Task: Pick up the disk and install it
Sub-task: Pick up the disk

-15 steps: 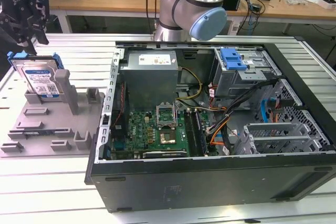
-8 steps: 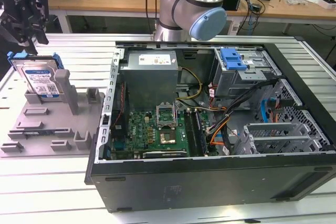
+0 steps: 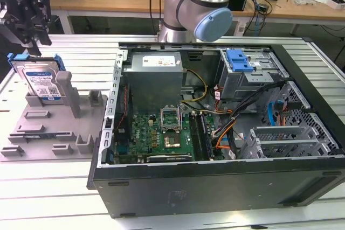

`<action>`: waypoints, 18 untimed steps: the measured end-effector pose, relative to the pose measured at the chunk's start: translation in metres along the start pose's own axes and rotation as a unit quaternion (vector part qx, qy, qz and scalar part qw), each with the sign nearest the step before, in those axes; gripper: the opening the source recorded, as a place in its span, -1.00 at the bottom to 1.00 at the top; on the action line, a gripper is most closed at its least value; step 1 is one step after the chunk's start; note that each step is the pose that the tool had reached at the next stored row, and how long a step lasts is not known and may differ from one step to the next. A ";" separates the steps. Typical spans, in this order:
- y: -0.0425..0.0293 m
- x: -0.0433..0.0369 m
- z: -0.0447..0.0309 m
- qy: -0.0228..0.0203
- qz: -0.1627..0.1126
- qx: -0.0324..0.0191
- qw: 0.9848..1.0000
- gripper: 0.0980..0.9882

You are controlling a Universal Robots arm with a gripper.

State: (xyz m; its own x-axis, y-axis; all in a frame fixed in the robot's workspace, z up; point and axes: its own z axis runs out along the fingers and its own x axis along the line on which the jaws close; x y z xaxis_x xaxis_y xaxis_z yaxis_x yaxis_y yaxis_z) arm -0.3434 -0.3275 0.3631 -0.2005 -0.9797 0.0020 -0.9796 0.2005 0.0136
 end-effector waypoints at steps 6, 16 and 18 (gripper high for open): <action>0.0027 -0.0062 0.0017 0.001 -0.042 0.000 0.999 -0.14; 0.0162 -0.0103 0.0080 0.005 -0.093 0.008 0.996 -0.14; 0.0274 -0.0079 0.0098 0.005 -0.093 0.008 0.996 -0.14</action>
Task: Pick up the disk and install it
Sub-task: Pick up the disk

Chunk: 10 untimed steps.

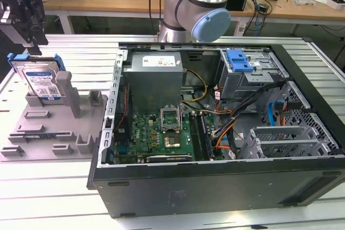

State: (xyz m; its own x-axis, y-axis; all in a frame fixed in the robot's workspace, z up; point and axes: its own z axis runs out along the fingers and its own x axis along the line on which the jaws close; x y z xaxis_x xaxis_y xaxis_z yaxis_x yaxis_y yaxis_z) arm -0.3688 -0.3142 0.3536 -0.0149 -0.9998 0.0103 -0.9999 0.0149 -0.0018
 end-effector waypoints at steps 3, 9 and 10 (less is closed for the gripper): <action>0.0131 0.0002 0.0013 0.000 0.000 0.000 1.000 -0.14; 0.0214 0.0010 0.0024 0.000 0.000 0.000 1.000 -0.14; 0.0235 0.0011 0.0033 0.000 0.000 0.000 1.000 -0.14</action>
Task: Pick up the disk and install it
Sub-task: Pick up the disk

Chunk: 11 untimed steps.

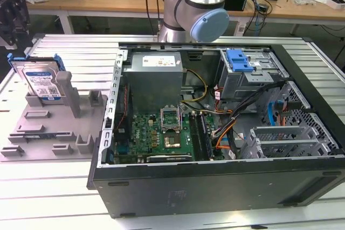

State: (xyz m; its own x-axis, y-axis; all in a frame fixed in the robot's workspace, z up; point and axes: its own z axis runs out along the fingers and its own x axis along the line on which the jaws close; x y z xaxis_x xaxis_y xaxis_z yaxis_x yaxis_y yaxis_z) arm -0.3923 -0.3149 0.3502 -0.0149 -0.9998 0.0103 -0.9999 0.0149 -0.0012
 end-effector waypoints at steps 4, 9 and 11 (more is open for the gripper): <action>0.0035 0.0001 0.0033 0.000 0.000 -0.001 1.000 -0.14; 0.0073 0.0001 0.0080 0.000 0.000 -0.003 1.000 -0.14; 0.0074 0.0000 0.0092 0.000 0.000 -0.003 1.000 -0.14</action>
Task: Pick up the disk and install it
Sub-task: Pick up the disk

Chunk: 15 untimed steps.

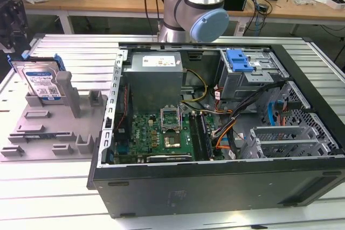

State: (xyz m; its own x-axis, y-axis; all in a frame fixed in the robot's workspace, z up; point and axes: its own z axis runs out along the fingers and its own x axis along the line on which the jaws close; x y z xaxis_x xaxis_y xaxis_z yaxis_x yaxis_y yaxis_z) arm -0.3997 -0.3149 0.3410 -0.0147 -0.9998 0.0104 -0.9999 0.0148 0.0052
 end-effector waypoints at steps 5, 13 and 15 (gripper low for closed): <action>0.0001 -0.0001 0.0056 0.000 0.000 -0.001 1.000 -0.14; 0.0023 -0.0011 0.0135 0.000 -0.001 -0.001 1.000 -0.14; 0.0025 -0.0011 0.0147 0.000 -0.001 -0.001 1.000 -0.14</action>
State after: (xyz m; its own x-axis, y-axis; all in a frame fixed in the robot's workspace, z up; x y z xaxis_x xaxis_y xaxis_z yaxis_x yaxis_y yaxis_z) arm -0.4023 -0.3139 0.3263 -0.0129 -0.9999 0.0104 -0.9999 0.0130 0.0067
